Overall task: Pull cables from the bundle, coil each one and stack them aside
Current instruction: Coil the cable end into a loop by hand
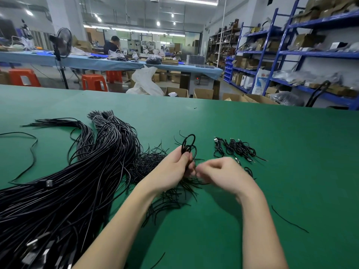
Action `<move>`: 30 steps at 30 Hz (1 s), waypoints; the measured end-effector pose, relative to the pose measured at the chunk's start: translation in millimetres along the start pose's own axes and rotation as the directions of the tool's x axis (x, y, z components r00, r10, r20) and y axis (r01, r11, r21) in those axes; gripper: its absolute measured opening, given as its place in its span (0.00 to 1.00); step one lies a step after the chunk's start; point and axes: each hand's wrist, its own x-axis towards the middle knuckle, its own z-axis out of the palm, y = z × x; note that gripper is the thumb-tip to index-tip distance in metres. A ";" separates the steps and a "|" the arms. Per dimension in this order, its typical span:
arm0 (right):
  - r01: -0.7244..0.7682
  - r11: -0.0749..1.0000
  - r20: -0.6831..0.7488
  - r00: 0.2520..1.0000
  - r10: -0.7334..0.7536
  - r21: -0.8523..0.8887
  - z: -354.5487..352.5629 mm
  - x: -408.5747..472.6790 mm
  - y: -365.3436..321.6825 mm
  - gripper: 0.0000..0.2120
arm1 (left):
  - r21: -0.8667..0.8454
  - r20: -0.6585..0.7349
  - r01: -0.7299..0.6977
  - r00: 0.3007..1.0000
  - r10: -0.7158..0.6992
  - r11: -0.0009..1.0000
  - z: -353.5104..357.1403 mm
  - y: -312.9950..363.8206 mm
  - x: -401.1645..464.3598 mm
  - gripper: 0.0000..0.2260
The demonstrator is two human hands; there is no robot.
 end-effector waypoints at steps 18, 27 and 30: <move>-0.076 0.676 0.172 0.982 -0.076 0.733 5.4 3.6 23.2 0.14 | 0.020 0.435 0.160 0.887 -0.153 0.987 -10.8 7.5 -14.0 0.15; -0.002 0.732 0.080 0.994 -0.072 0.681 10.6 6.2 23.1 0.10 | 0.096 0.368 0.168 0.910 -0.192 0.981 -6.7 2.2 -9.1 0.07; 0.010 0.719 0.027 0.999 -0.040 0.695 11.4 6.6 20.3 0.03 | 0.180 0.382 0.152 0.900 -0.212 0.972 -6.4 0.4 -8.0 0.07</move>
